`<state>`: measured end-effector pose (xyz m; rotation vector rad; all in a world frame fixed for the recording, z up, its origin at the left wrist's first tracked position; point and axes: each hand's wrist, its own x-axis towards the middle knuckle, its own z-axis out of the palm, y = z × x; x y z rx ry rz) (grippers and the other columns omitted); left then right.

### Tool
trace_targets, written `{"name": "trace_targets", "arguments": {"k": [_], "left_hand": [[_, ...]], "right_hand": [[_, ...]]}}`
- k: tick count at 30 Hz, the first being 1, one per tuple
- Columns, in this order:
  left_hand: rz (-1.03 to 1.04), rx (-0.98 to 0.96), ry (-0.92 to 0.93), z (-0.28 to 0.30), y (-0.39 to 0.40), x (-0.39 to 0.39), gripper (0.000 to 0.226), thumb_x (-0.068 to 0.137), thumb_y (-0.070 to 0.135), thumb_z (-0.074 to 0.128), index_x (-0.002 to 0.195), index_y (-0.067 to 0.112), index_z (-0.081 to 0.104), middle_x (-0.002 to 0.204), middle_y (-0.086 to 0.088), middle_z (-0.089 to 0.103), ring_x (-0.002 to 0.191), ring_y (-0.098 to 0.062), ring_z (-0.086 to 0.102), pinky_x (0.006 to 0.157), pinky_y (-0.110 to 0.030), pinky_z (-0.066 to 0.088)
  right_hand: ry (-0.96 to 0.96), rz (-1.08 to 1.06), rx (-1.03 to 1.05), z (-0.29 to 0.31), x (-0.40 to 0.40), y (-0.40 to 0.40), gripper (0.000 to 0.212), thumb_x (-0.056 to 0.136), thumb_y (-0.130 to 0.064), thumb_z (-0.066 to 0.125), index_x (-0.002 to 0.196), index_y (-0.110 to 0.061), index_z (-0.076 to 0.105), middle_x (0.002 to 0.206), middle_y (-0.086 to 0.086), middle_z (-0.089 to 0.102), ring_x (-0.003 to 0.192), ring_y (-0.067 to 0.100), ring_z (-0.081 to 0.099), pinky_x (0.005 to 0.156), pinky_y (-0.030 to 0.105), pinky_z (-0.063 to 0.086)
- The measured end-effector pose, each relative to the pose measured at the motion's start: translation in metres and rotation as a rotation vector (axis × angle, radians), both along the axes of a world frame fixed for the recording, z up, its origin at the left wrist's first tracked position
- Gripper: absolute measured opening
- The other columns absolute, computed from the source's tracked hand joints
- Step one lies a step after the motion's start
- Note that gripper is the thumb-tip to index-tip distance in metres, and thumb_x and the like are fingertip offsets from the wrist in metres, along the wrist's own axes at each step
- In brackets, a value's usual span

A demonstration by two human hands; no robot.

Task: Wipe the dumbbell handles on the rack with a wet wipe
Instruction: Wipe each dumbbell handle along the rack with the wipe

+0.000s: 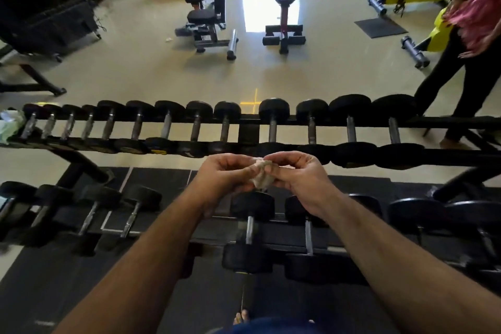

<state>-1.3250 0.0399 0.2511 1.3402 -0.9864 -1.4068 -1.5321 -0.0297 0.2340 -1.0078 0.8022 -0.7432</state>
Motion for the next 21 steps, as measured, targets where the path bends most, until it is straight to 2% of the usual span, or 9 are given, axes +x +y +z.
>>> {"name": "trace_targets", "arguments": {"k": [1,3,6,10,12,15,18,19,21], "left_hand": [[0.013,0.025,0.025,-0.001,0.0,-0.002,0.031,0.089,0.011,0.079,0.118,0.002,0.074,0.117,-0.021,0.075,0.109,-0.035,0.074,0.089,-0.042,0.062],[0.032,0.073,0.012,-0.006,0.0,-0.01,0.03,0.087,0.006,0.08,0.116,-0.002,0.074,0.114,-0.022,0.076,0.102,-0.032,0.077,0.08,-0.036,0.064],[0.151,0.156,-0.047,-0.032,0.0,-0.019,0.021,0.089,-0.001,0.076,0.11,-0.003,0.073,0.107,-0.023,0.076,0.089,-0.027,0.077,0.067,-0.03,0.062],[0.363,0.255,-0.095,-0.091,0.005,-0.02,0.018,0.092,-0.002,0.074,0.108,-0.007,0.07,0.093,-0.019,0.074,0.083,-0.028,0.07,0.061,-0.029,0.058],[0.456,0.278,-0.125,-0.125,0.009,-0.018,0.017,0.09,0.002,0.079,0.102,-0.004,0.071,0.088,-0.013,0.074,0.079,-0.022,0.07,0.059,-0.027,0.058],[0.57,0.321,-0.151,-0.187,0.016,-0.008,0.019,0.087,-0.002,0.08,0.104,0.002,0.072,0.09,-0.011,0.077,0.079,-0.016,0.074,0.063,-0.031,0.062],[0.612,0.382,-0.12,-0.253,0.019,0.002,0.027,0.087,0.0,0.08,0.113,0.005,0.076,0.101,-0.012,0.08,0.094,-0.025,0.077,0.084,-0.045,0.064],[0.631,0.406,-0.099,-0.275,0.018,0.005,0.027,0.088,0.003,0.08,0.115,0.004,0.076,0.104,-0.014,0.08,0.098,-0.028,0.076,0.088,-0.047,0.062],[0.67,0.465,-0.028,-0.312,0.016,0.005,0.024,0.092,0.004,0.076,0.116,0.003,0.076,0.108,-0.016,0.079,0.102,-0.029,0.075,0.088,-0.042,0.061]], "right_hand": [[0.031,0.006,-0.023,-0.005,-0.003,-0.004,0.026,0.092,0.003,0.078,0.117,0.008,0.074,0.118,0.028,0.075,0.101,0.033,0.078,0.08,0.036,0.066],[0.098,0.067,-0.084,-0.015,-0.006,-0.011,0.025,0.087,-0.002,0.084,0.111,0.002,0.079,0.112,0.022,0.078,0.103,0.034,0.078,0.085,0.04,0.066],[0.187,0.164,-0.117,-0.045,-0.005,-0.019,0.032,0.077,-0.021,0.092,0.106,-0.011,0.083,0.108,0.012,0.081,0.107,0.032,0.077,0.096,0.046,0.063],[0.496,0.117,-0.241,-0.108,-0.006,-0.024,0.043,0.08,-0.049,0.093,0.116,-0.031,0.08,0.107,-0.007,0.079,0.102,0.012,0.075,0.091,0.031,0.063],[0.698,0.126,-0.331,-0.151,-0.013,-0.023,0.053,0.085,-0.058,0.086,0.13,-0.032,0.074,0.118,-0.015,0.074,0.108,0.005,0.069,0.094,0.027,0.058],[0.984,0.229,-0.479,-0.223,-0.031,-0.019,0.066,0.091,-0.07,0.071,0.143,-0.029,0.065,0.141,-0.008,0.065,0.131,0.014,0.059,0.109,0.036,0.051],[1.245,0.38,-0.504,-0.29,-0.051,-0.013,0.077,0.095,-0.072,0.063,0.153,-0.022,0.056,0.162,0.003,0.05,0.153,0.025,0.04,0.125,0.043,0.035],[1.333,0.412,-0.502,-0.31,-0.057,-0.011,0.079,0.096,-0.071,0.061,0.155,-0.02,0.053,0.165,0.006,0.046,0.156,0.027,0.036,0.126,0.045,0.033],[1.466,0.408,-0.484,-0.345,-0.068,-0.005,0.085,0.096,-0.073,0.056,0.158,-0.016,0.047,0.166,0.011,0.044,0.155,0.033,0.035,0.124,0.048,0.036]]}}
